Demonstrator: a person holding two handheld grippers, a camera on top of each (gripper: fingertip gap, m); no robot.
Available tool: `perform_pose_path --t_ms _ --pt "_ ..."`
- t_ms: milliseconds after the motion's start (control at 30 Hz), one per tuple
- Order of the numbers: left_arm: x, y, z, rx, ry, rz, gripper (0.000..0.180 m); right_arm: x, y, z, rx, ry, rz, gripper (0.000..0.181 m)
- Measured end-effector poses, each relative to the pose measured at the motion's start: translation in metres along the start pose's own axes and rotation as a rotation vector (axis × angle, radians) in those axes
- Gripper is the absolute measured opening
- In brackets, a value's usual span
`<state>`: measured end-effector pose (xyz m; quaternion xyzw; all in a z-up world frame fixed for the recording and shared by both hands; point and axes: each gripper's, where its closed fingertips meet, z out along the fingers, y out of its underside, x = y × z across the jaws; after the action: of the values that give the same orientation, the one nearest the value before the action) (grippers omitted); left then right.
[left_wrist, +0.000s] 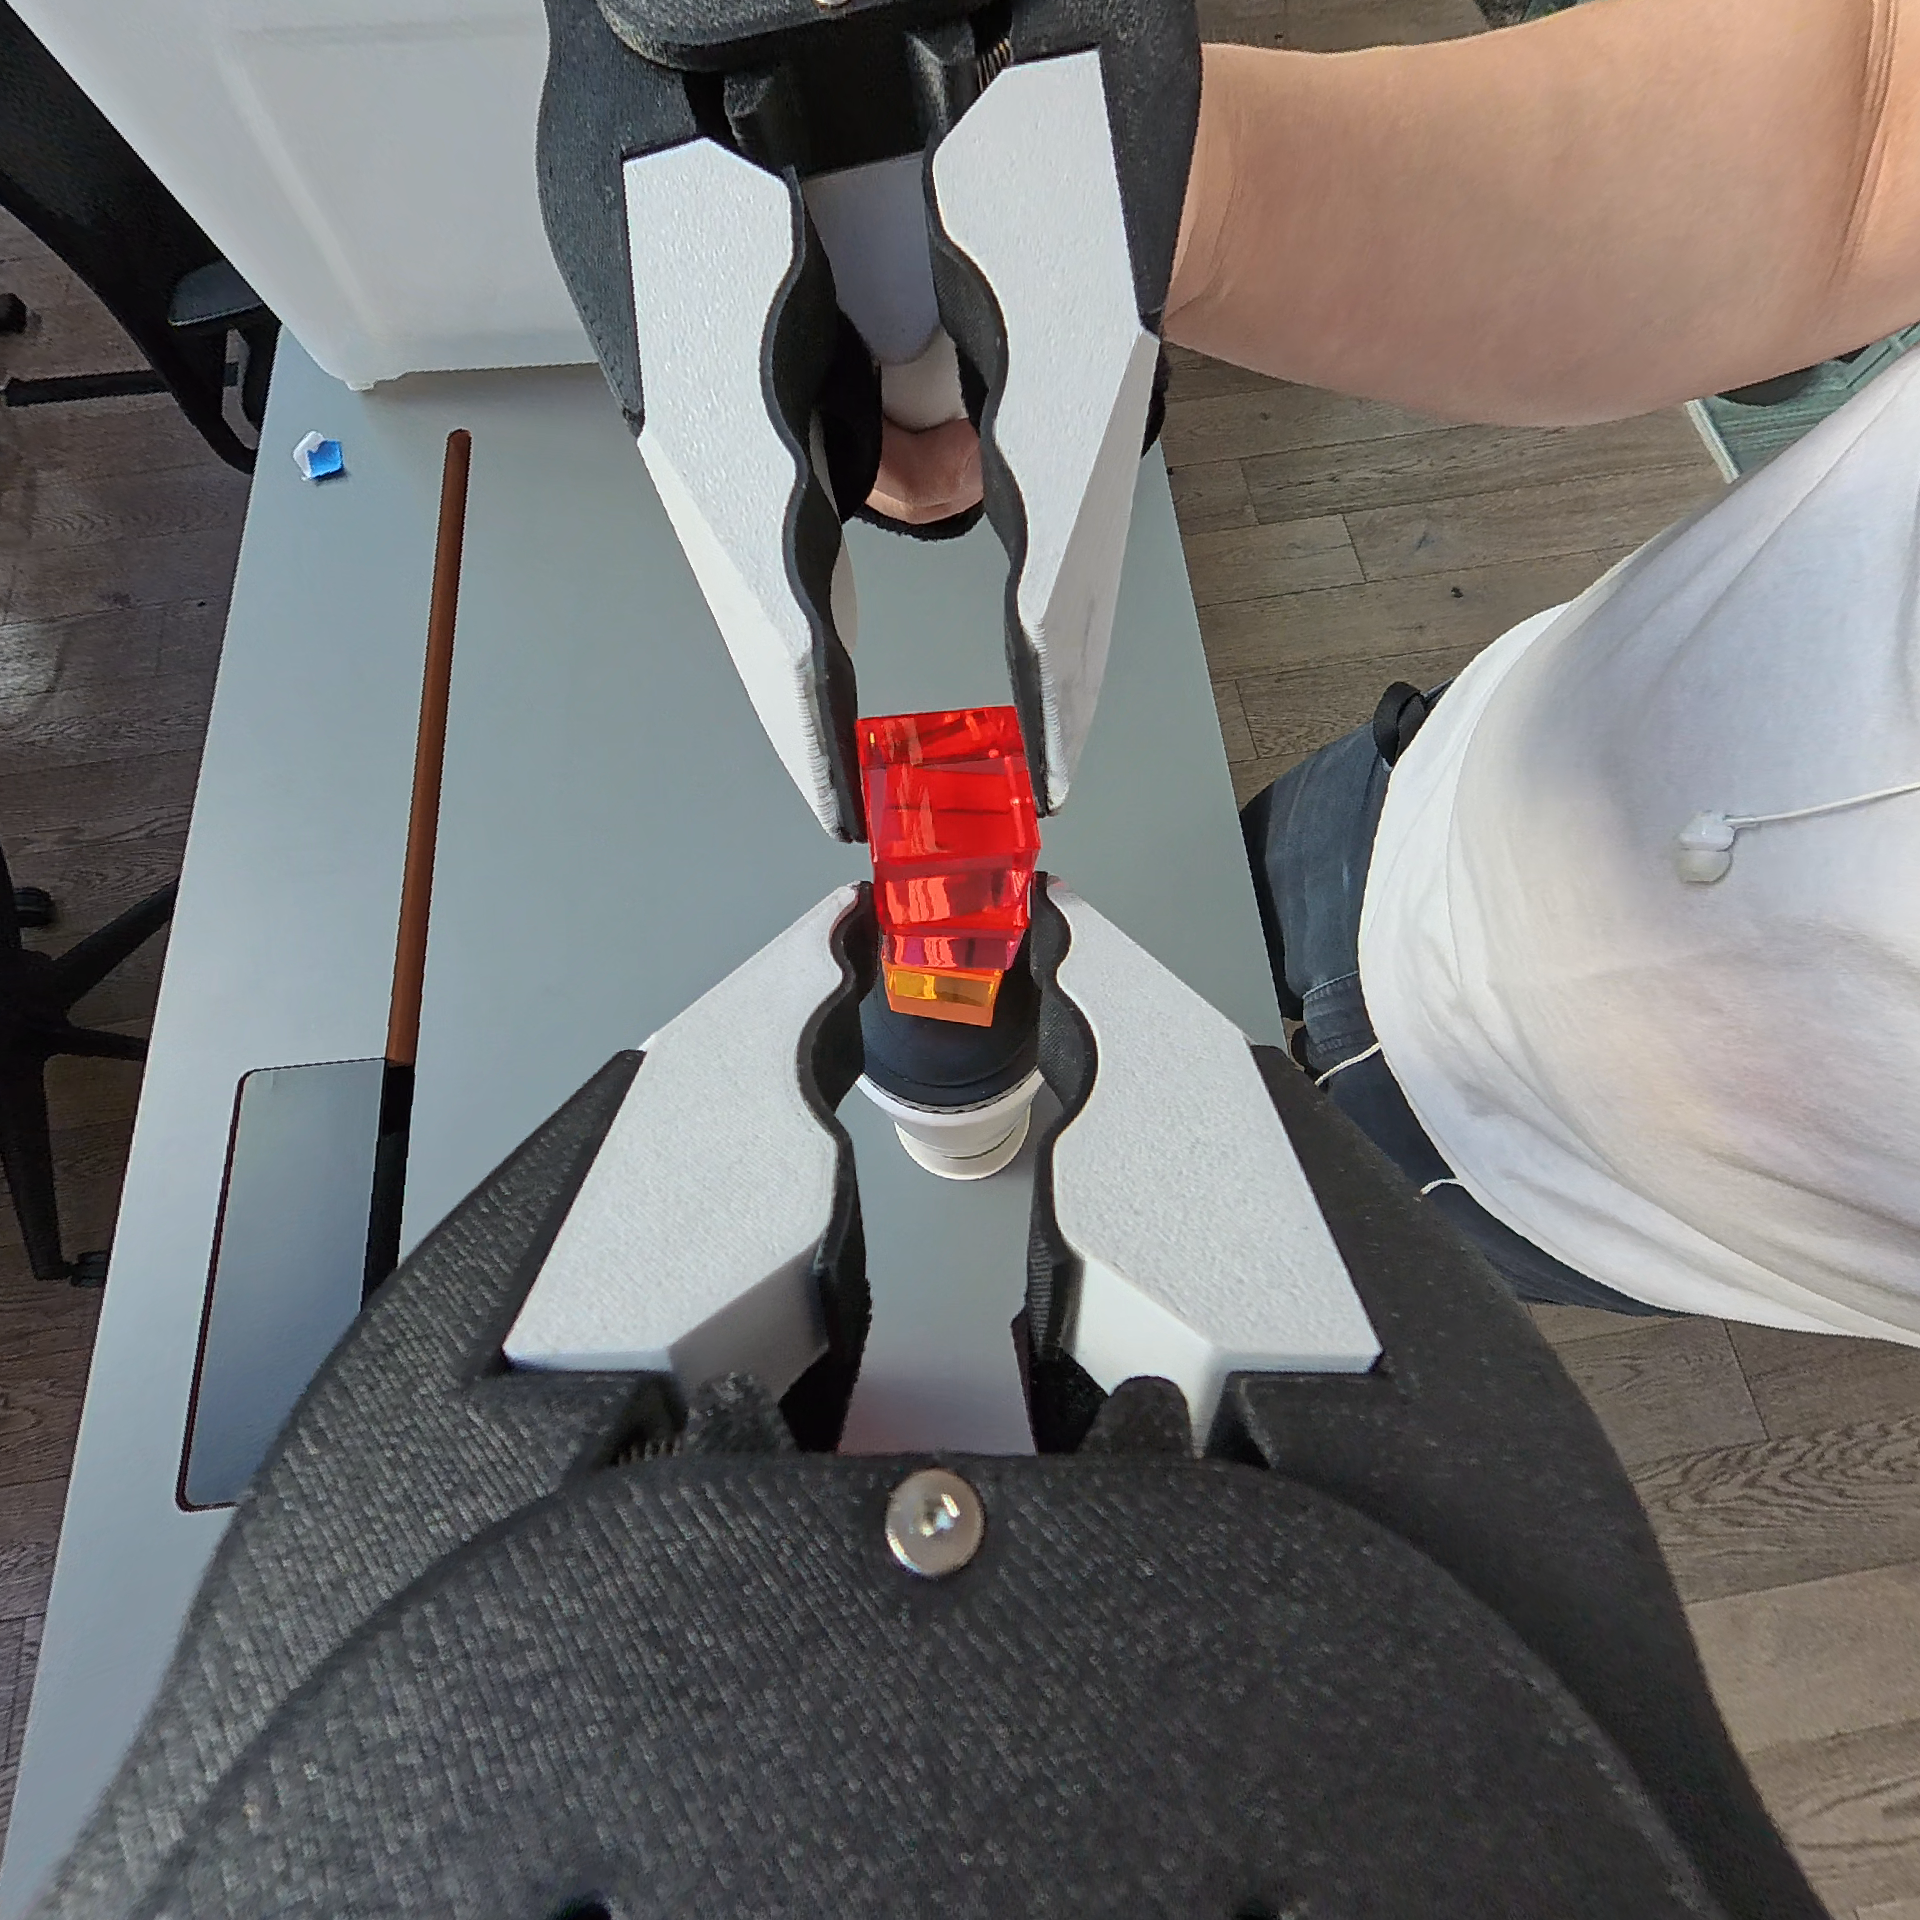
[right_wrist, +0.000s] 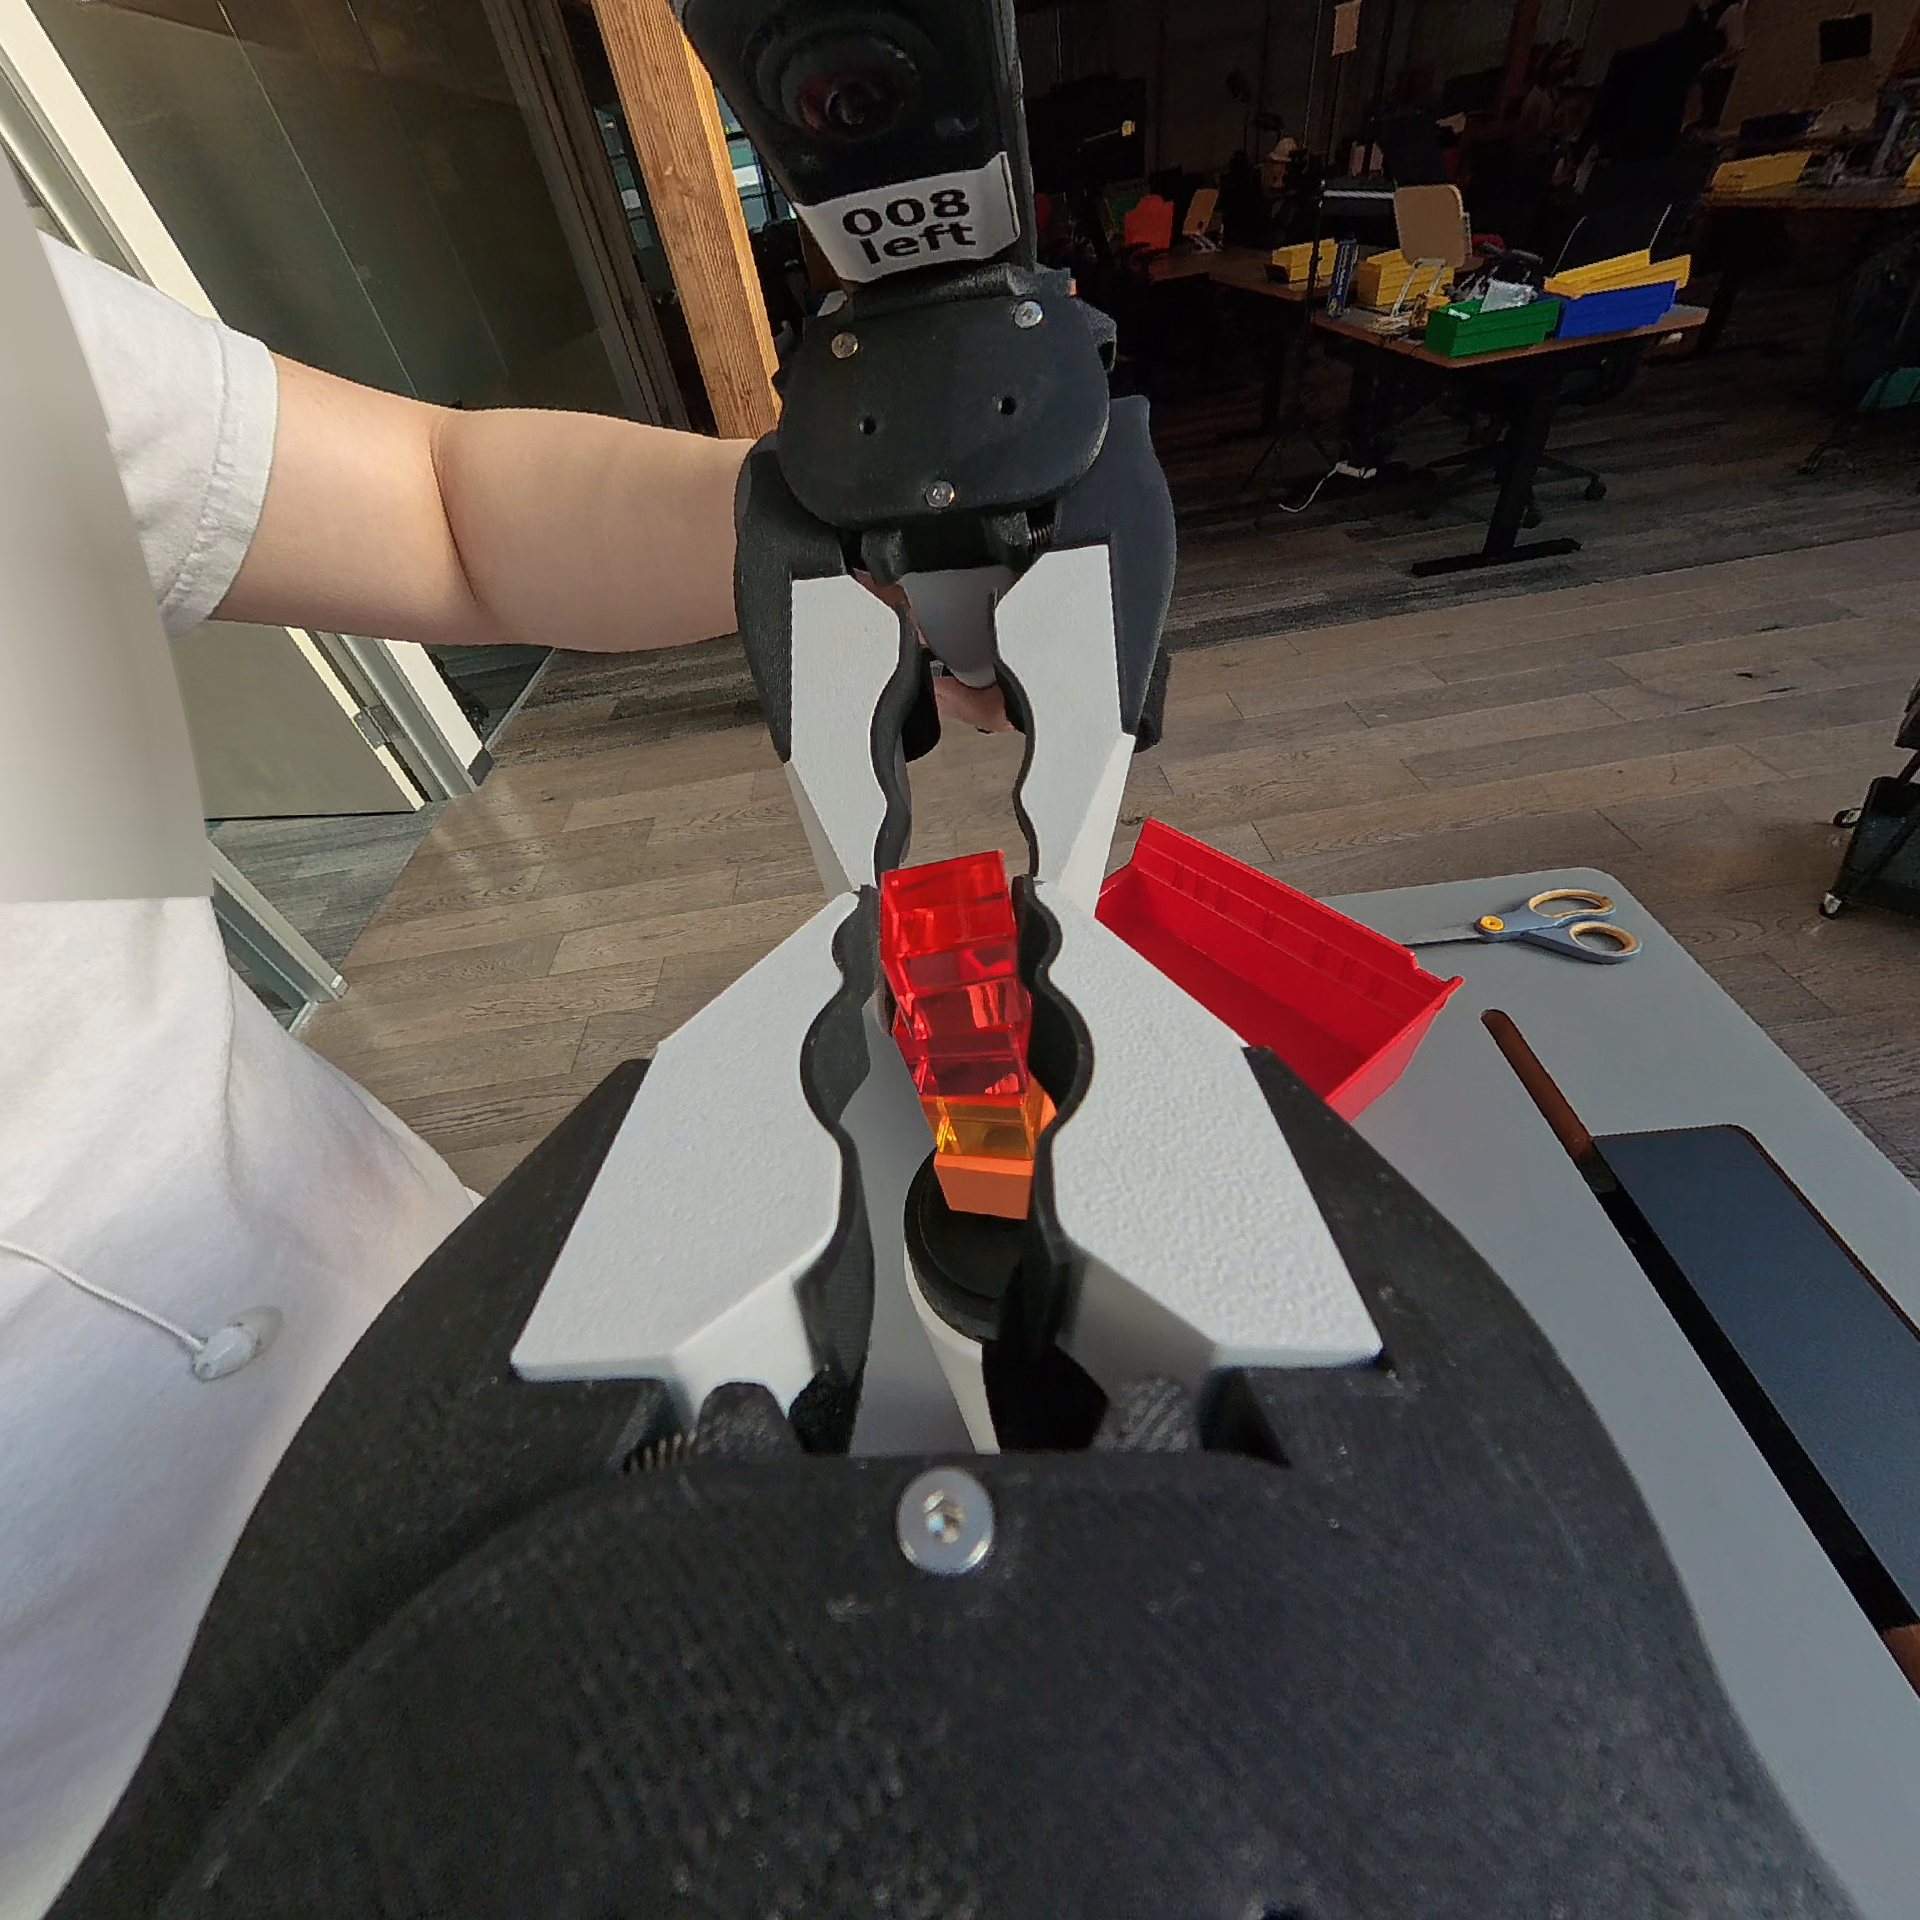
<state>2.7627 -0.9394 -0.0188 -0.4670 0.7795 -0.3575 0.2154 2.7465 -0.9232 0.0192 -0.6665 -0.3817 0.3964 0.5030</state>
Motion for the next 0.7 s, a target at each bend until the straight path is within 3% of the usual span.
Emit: perform_pose_path --t_ms 700 --pt "-0.0009 -0.0011 0.0013 0.002 0.016 0.002 0.027 0.0002 -0.0027 0.0008 0.008 -0.02 0.003 0.024"
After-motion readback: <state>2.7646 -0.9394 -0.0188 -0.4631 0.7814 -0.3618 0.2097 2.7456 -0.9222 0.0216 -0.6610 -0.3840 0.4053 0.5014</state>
